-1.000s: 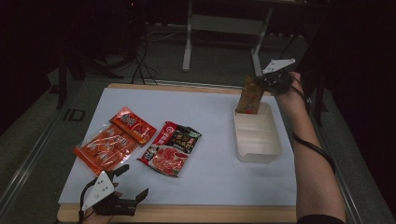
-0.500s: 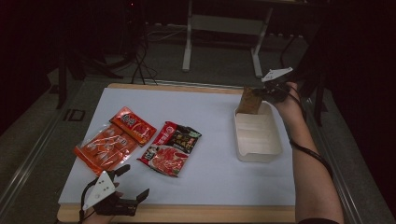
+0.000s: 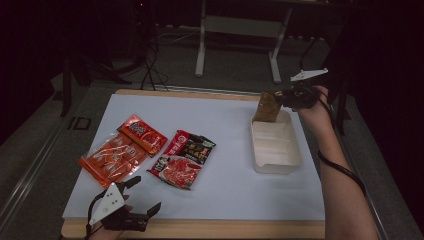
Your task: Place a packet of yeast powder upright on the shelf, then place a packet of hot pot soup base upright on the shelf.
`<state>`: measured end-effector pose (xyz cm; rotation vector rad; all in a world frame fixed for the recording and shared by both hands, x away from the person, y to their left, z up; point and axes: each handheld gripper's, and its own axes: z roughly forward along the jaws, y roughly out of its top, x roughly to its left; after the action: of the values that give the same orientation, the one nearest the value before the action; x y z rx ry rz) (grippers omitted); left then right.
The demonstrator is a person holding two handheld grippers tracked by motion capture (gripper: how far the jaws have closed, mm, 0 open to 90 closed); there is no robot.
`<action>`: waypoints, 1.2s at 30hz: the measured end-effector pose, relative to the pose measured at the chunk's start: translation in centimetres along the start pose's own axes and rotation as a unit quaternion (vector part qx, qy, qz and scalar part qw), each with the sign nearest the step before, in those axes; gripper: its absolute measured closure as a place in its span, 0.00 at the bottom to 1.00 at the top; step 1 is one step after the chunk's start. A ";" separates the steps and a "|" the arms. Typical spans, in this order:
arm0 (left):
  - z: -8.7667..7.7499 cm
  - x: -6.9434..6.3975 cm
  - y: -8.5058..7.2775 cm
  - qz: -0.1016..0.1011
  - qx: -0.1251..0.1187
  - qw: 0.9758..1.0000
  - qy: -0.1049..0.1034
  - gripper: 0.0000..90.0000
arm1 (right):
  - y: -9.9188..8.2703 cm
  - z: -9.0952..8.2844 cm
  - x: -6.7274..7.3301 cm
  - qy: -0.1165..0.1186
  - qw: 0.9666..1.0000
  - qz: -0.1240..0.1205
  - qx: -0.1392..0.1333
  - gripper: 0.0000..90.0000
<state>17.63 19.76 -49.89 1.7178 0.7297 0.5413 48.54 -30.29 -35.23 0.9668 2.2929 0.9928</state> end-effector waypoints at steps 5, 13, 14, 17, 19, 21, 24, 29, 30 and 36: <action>0.2 0.0 0.1 0.007 0.004 1.000 -0.002 0.02 | -0.8 -1.8 1.4 0.024 0.998 0.025 -0.050 0.38; 0.6 -0.2 0.5 -0.004 0.004 1.000 -0.021 0.03 | -2.8 -3.3 4.3 0.053 0.992 0.071 -0.084 0.11; 0.6 -0.2 0.5 -0.004 0.003 1.000 -0.021 0.03 | -3.1 -3.5 4.7 0.057 0.991 0.074 -0.093 0.11; 0.7 -0.3 0.7 -0.002 0.001 1.000 -0.022 0.03 | -4.2 -4.1 6.0 0.067 0.987 0.081 -0.118 0.12; 0.7 -0.4 0.8 0.000 -0.002 1.000 -0.023 0.03 | -4.8 -4.5 6.8 0.078 0.986 0.077 -0.126 0.15; 0.8 -0.4 0.9 -0.001 0.000 1.000 -0.025 0.03 | -5.3 -4.9 7.7 0.075 0.986 0.068 -0.134 0.16; 0.9 -0.4 0.9 0.000 0.003 1.000 -0.028 0.03 | -6.3 -5.7 9.4 0.095 0.984 0.055 -0.142 0.18; 0.8 -0.3 1.2 -0.006 -0.002 1.000 -0.023 0.03 | -7.5 -6.2 11.7 0.111 0.982 0.030 -0.150 0.20; 0.9 -0.3 1.3 -0.011 -0.001 1.000 -0.023 0.03 | -8.3 -6.7 12.9 0.121 0.979 0.020 -0.163 0.20; 1.3 -0.3 1.7 -0.021 0.018 0.999 -0.035 0.03 | -9.8 -7.6 14.6 0.143 0.972 0.032 -0.183 0.20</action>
<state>18.63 18.42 -48.58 1.7418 0.7262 0.4399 30.12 -27.56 -39.74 0.7854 2.1906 1.6053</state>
